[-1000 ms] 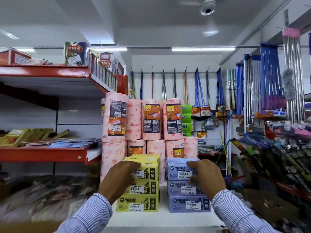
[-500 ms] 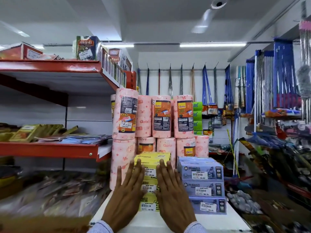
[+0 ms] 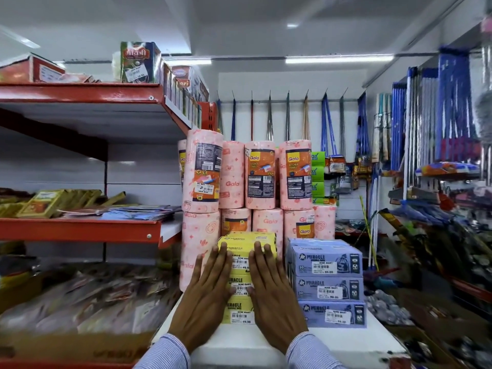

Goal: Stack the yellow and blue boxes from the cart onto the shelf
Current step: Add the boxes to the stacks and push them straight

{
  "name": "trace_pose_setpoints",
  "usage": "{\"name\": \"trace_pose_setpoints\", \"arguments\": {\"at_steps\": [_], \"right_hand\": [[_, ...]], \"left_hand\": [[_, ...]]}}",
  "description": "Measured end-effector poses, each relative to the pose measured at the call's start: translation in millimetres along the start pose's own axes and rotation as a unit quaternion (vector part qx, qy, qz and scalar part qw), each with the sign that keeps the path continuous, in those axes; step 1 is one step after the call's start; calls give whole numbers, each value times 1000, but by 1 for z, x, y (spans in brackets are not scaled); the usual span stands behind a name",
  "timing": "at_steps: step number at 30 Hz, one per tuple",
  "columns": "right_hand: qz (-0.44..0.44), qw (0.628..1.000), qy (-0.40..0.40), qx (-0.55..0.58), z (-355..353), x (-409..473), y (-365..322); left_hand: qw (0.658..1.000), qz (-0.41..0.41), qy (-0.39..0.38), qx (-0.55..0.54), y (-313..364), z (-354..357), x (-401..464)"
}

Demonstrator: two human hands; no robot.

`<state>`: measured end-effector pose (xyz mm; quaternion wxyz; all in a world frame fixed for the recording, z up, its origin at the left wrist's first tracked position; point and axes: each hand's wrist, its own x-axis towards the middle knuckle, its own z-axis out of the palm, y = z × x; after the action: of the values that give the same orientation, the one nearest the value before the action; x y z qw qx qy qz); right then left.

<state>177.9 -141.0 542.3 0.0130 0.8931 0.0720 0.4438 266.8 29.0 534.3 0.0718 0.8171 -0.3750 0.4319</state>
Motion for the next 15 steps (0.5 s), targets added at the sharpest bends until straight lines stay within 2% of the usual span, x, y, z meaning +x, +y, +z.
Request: {"name": "trace_pose_setpoints", "arguments": {"at_steps": [6,11,15], "right_hand": [[-8,1000,29,0,-23,-19,17],[61,995,79,-23,-49,-50,70],[99,991,73,-45,-56,-64,111]], "left_hand": [[999,8,28,-29,28,-13,4],[996,67,44,-42,91,-18,32],[993,93,46,-47,135,-9,58]]}}
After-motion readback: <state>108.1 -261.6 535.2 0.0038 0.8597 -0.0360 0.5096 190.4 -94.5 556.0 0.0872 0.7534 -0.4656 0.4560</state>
